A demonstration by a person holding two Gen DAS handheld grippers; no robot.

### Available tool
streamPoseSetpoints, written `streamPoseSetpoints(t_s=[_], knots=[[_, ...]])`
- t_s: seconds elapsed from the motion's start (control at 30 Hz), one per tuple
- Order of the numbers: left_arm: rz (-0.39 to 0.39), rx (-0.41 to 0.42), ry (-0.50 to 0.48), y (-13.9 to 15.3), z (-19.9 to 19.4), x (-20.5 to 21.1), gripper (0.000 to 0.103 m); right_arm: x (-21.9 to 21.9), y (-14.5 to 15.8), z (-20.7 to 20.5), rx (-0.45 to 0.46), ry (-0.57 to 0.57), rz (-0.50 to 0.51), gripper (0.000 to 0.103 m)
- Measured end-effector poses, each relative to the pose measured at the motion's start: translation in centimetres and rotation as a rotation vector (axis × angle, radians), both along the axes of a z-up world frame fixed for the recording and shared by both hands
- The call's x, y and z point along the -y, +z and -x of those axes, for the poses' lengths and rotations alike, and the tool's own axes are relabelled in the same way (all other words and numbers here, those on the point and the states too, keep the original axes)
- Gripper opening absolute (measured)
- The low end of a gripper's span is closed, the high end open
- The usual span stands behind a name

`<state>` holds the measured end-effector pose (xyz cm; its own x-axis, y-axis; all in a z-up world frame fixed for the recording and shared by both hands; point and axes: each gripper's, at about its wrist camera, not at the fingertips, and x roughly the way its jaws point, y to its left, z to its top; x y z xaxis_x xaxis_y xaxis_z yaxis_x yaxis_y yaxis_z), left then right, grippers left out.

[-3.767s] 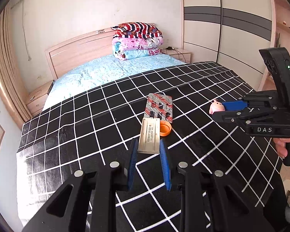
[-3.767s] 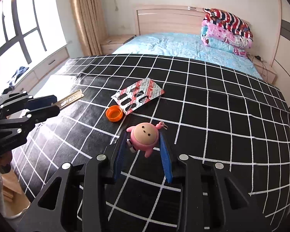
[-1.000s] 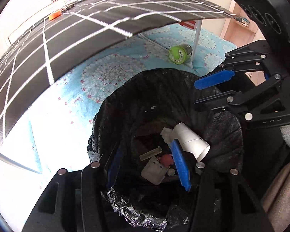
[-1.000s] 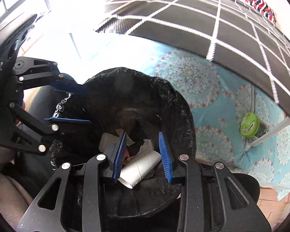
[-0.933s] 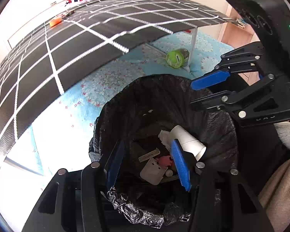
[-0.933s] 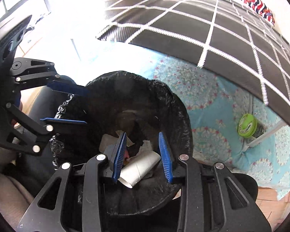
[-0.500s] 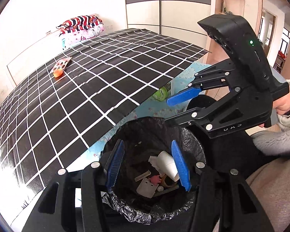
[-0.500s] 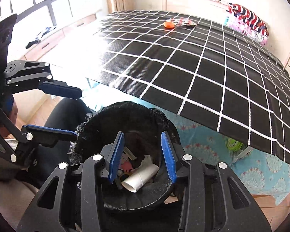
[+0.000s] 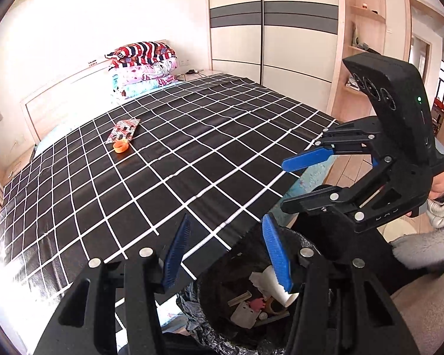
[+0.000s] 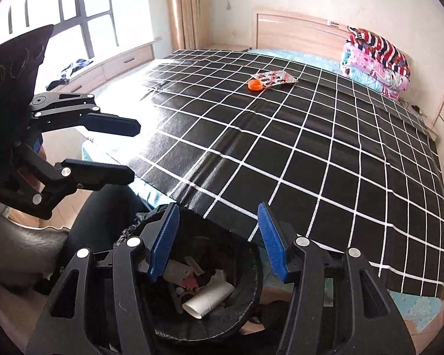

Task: Collect trash
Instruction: 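Move both tools back over the bed toward the orange cap and blister pack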

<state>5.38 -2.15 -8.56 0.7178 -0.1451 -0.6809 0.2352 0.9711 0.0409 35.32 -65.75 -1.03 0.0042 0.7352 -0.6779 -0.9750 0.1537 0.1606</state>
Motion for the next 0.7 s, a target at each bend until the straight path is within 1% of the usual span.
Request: streamPoseSetpoints(t_s=[0.2, 0.53, 0.63, 0.7], knots=[[-0.026, 0.013, 0.036, 1.0, -2.3, -2.2, 0.049, -1.7, 0.8, -2.0, -0.007, -0.019, -0.025, 0.057], [-0.024, -0.019, 0.1, 0.4, -7.2, -6.1, 0.049, -5.5, 1.8, -5.4, -0.006, -0.055, -0.045, 0.057], [0.009, -0.029, 0.101, 0.3, -8.9, -7.1, 0.049, -6.5, 1.8, -6.7, -0.033, -0.071, -0.053, 0.058], [0.017, -0.036, 0.114, 0.1, -10.3, -7.9, 0.049, -7.2, 1.8, -7.5, -0.054, -0.086, -0.062, 0.061]])
